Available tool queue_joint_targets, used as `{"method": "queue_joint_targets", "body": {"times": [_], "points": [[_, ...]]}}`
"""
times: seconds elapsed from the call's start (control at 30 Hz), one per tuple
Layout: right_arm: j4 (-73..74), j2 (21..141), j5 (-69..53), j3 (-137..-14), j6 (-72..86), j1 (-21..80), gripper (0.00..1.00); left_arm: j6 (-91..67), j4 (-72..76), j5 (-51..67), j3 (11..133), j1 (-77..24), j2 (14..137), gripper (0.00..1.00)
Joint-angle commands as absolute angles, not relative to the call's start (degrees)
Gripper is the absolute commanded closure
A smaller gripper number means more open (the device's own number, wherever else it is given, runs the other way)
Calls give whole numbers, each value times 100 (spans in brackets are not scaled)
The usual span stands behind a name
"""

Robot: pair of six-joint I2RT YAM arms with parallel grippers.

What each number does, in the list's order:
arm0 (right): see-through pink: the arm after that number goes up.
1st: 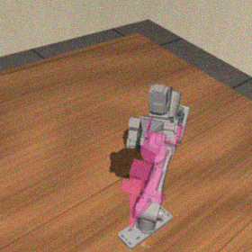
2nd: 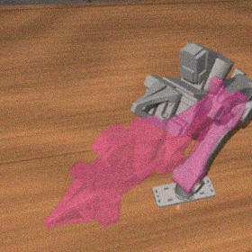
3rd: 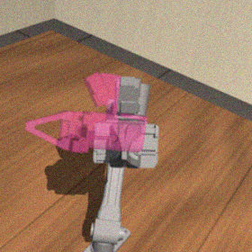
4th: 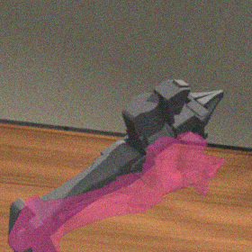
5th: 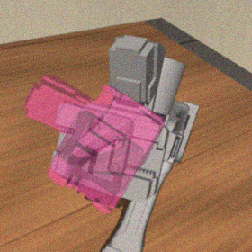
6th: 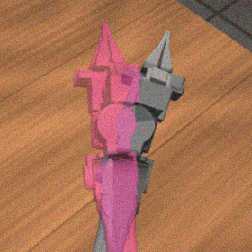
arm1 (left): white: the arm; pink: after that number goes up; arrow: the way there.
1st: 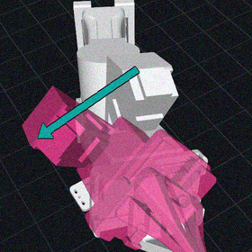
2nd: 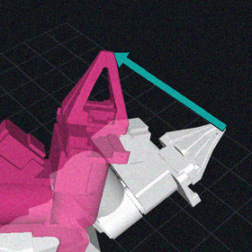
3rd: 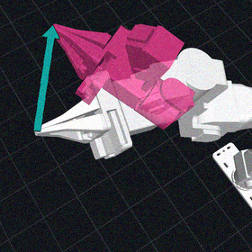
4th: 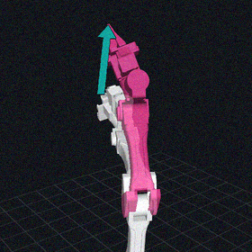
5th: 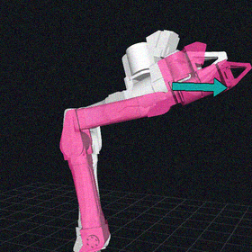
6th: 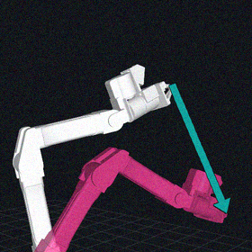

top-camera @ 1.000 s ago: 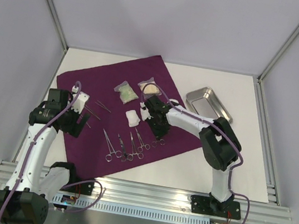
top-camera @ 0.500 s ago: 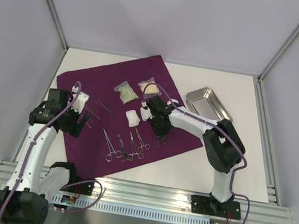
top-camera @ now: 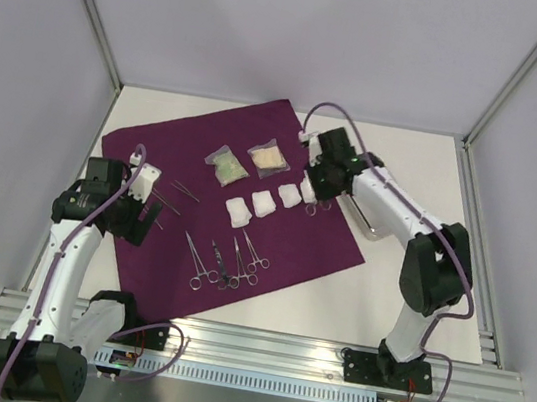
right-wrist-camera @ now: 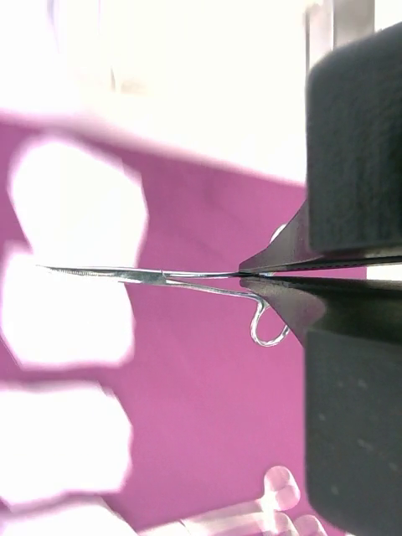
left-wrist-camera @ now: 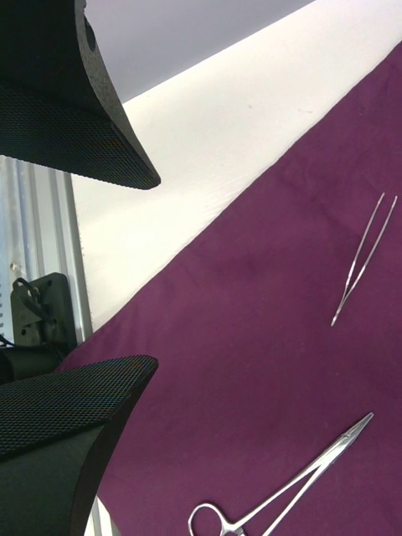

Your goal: Prepare the surgical pack

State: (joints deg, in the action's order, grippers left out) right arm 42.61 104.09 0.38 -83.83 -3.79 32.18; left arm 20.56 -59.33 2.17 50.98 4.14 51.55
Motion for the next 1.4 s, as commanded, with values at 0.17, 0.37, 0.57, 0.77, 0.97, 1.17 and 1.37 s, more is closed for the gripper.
{"method": "queue_joint_targets", "body": {"times": [0.17, 0.37, 0.57, 0.77, 0.97, 1.17, 1.37], "points": [[4342, 10503, -518, -9001, -2758, 1231, 100, 2136, -6073, 570, 5826, 404, 5589, 11], [4359, 10845, -1256, -9061, -3313, 414, 99, 2258, -6161, 896, 6231, 404, 6107, 11], [4395, 11275, -1389, -8921, -3507, 352, 99, 2250, -6161, 1177, 6626, 396, 6608, 11], [4316, 11575, -1292, -8640, -3481, 343, 100, 2267, -6240, 1248, 6680, 404, 6662, 11], [4184, 11689, -994, -8622, -3393, 343, 100, 2294, -6293, 1125, 6688, 404, 6688, 11], [3955, 11646, -827, -8508, -3331, 352, 84, 2285, -6310, 1143, 6732, 404, 6645, 10], [3929, 11277, -800, -8596, -3121, 352, 72, 2303, -6372, 1134, 6776, 404, 6618, 10]]}}
